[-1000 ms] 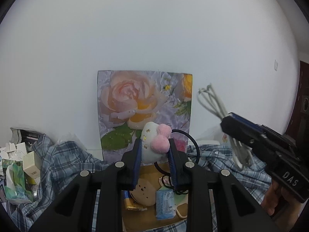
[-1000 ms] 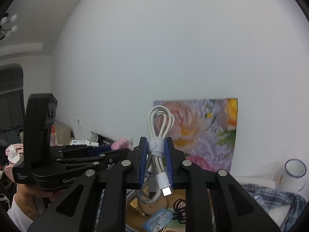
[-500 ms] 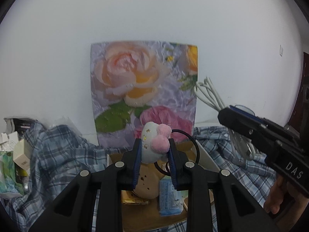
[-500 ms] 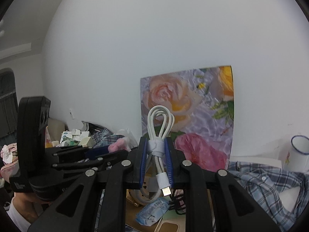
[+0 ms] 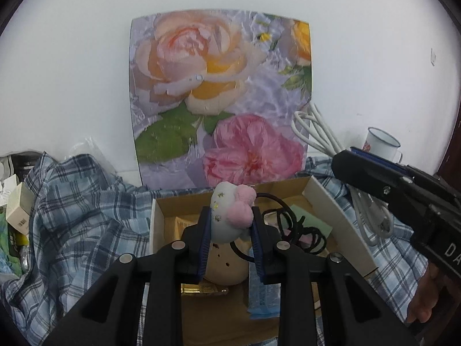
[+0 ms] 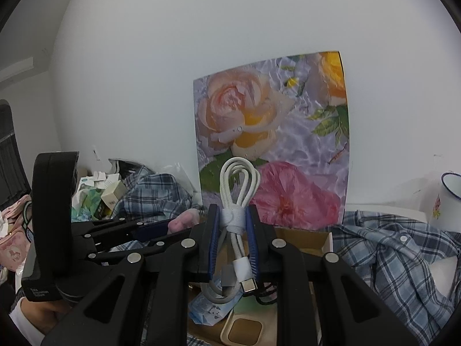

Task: Organize soft objects
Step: 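Open both tools to drop the bunny hair tie and cable into the box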

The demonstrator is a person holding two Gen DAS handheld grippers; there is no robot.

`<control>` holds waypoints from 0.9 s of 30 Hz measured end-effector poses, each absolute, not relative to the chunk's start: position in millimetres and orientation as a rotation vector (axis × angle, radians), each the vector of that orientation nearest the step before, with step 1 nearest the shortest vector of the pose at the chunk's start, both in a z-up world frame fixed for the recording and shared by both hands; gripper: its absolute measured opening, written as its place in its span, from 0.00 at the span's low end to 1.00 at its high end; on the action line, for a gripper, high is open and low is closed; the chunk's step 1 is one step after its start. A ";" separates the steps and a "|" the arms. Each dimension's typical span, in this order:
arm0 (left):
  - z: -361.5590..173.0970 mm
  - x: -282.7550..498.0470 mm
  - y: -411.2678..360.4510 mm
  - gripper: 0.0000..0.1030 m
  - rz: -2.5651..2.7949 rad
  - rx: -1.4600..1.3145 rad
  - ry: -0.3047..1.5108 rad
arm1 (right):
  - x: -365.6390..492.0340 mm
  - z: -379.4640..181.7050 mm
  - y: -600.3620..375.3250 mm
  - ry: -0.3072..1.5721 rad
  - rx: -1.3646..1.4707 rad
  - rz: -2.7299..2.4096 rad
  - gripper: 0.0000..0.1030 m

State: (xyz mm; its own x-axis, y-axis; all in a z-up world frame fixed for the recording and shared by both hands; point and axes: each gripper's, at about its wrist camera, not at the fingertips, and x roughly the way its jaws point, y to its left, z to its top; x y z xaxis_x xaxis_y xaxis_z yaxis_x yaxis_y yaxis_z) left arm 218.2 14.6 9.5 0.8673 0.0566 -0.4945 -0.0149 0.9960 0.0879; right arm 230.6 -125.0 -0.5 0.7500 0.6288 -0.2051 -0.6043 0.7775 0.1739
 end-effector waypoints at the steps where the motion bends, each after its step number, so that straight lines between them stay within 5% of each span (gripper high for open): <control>1: 6.5 219.7 14.6 0.27 0.041 0.078 0.527 | 231.6 -1.9 -125.0 0.266 0.098 0.671 0.17; 23: -20.3 236.3 15.0 0.28 0.068 0.093 0.628 | 255.5 -30.1 -125.5 0.403 0.094 0.640 0.18; 24: -19.5 236.2 15.2 0.34 0.072 0.092 0.624 | 255.7 -29.9 -125.4 0.404 0.087 0.631 0.19; 26: -17.0 233.9 15.4 0.78 0.101 0.096 0.597 | 256.1 -29.5 -126.0 0.409 0.085 0.621 0.46; 27: -14.4 230.6 15.9 0.90 0.126 0.099 0.563 | 256.4 -29.4 -126.0 0.418 0.085 0.613 0.76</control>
